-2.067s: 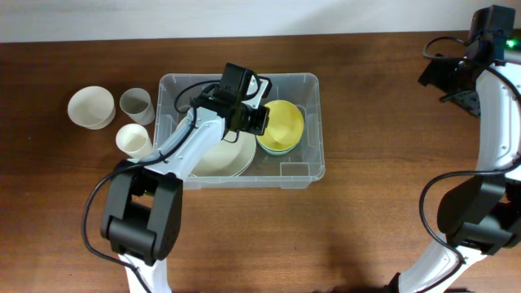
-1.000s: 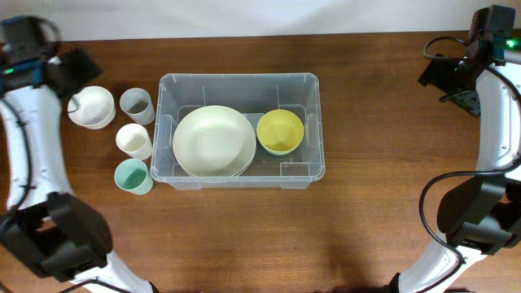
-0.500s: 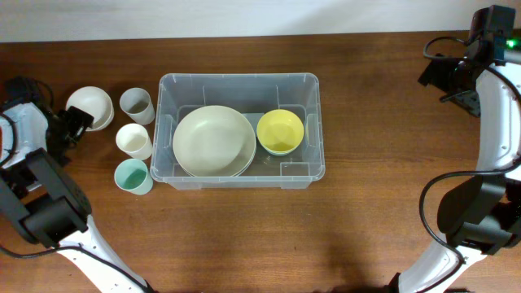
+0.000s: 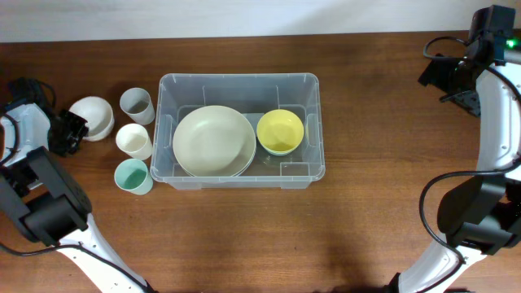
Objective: Pack container
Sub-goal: 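Move the left gripper to the cream bowl and grasp its rim, then carry the cream bowl into the bin onto the yellow bowl and release, then move the left gripper to the clear cup and grasp its rim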
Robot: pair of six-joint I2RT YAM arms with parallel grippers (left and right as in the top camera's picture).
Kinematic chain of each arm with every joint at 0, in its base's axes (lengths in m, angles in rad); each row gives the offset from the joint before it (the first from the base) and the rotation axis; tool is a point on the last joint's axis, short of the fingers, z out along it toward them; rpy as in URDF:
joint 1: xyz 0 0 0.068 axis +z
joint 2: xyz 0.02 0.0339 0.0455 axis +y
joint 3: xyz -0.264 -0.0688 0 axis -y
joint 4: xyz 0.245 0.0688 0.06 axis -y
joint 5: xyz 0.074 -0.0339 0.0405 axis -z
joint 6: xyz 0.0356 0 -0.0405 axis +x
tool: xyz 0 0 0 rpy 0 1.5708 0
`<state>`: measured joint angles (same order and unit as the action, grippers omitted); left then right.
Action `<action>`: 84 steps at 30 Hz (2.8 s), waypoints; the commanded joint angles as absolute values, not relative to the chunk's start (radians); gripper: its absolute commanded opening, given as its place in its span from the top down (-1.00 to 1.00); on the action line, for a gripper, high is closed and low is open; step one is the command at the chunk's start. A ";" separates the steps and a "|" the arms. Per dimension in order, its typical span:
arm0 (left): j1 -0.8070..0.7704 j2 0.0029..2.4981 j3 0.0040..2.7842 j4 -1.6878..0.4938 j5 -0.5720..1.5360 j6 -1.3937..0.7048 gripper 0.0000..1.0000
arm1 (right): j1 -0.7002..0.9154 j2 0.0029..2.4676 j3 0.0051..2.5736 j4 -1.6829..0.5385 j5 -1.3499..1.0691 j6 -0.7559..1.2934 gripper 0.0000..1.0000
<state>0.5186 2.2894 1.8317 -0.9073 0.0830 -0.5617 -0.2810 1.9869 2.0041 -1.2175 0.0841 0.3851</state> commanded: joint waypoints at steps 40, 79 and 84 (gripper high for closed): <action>-0.462 2.091 1.962 -0.991 0.135 -0.058 0.99 | -0.282 1.987 2.001 -1.214 0.086 0.386 -0.98; -0.063 2.180 2.463 -1.294 -0.080 -0.273 -0.99 | -0.282 1.987 2.001 -1.214 0.086 0.386 -0.97; 0.127 2.183 2.426 -1.355 -0.079 -0.417 -0.99 | -0.282 1.987 2.001 -1.215 0.086 0.386 -0.98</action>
